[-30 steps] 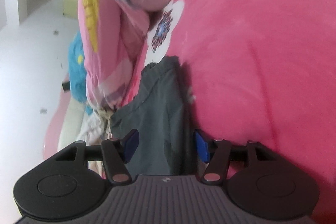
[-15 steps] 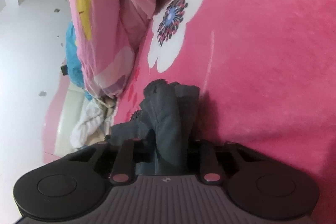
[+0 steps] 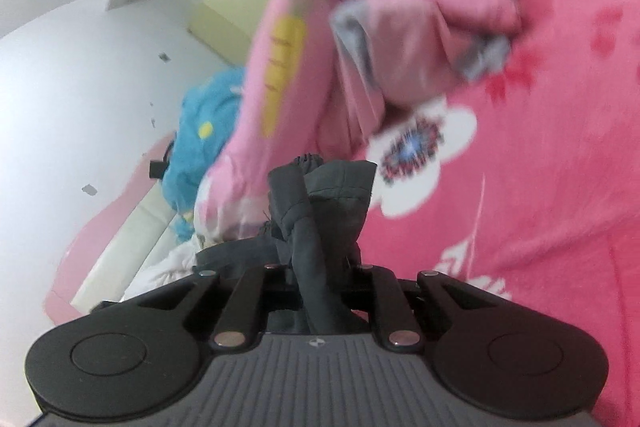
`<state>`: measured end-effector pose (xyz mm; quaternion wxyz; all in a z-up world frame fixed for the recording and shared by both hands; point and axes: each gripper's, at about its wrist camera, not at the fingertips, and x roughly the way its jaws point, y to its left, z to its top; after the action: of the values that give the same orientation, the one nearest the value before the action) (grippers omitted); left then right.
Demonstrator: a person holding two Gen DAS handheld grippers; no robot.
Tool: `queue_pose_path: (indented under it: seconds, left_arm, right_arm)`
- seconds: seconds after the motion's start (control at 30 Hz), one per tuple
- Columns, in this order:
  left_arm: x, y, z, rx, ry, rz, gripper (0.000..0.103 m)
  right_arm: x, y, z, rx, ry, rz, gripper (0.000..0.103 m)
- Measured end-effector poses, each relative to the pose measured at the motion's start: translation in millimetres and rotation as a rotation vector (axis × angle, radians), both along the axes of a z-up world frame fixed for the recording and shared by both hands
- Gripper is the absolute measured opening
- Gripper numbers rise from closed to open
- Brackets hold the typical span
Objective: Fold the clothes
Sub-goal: 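Grasp the folded dark grey trousers with both grippers and lift them, then carry the lifted trousers with both grippers toward the stack of folded clothes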
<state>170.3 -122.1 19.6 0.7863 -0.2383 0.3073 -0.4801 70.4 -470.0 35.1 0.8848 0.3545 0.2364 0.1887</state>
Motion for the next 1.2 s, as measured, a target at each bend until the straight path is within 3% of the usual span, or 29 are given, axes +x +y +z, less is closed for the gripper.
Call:
queue_pose_path:
  seconds: [0.2, 0.37, 0.6, 0.83, 0.93, 1.07, 1.2]
  left_arm:
    - [-39.2, -16.2, 48.6, 0.03, -0.181, -0.009, 0.022]
    - [-56.4, -53.7, 82.9, 0.07, -0.321, -0.044, 0.022]
    - [-47.5, -132.6, 121.7, 0.09, -0.41, -0.104, 0.022]
    - [-41.5, -250.8, 154.5, 0.072, -0.508, -0.247, 0.022]
    - [-40.8, -306.3, 157.9, 0.063, -0.502, -0.336, 0.022]
    - [-36.5, -376.6, 150.2, 0.07, -0.454, -0.438, 0.022]
    - [-38.6, -434.6, 129.5, 0.11, -0.469, -0.516, 0.022]
  right_arm:
    - [-68.4, 16.9, 45.5, -0.105, -0.17, -0.166, 0.014]
    - [-110.2, 23.2, 76.3, -0.193, -0.295, -0.34, 0.014]
    - [-143.7, 5.1, 104.3, -0.272, -0.444, -0.568, 0.014]
    - [-160.7, -64.1, 124.9, -0.33, -0.496, -0.703, 0.014]
    - [-167.1, -102.4, 128.0, -0.34, -0.507, -0.757, 0.014]
    - [-172.7, -147.4, 117.5, -0.356, -0.501, -0.854, 0.014]
    - [-171.0, -184.9, 98.7, -0.357, -0.469, -0.916, 0.014]
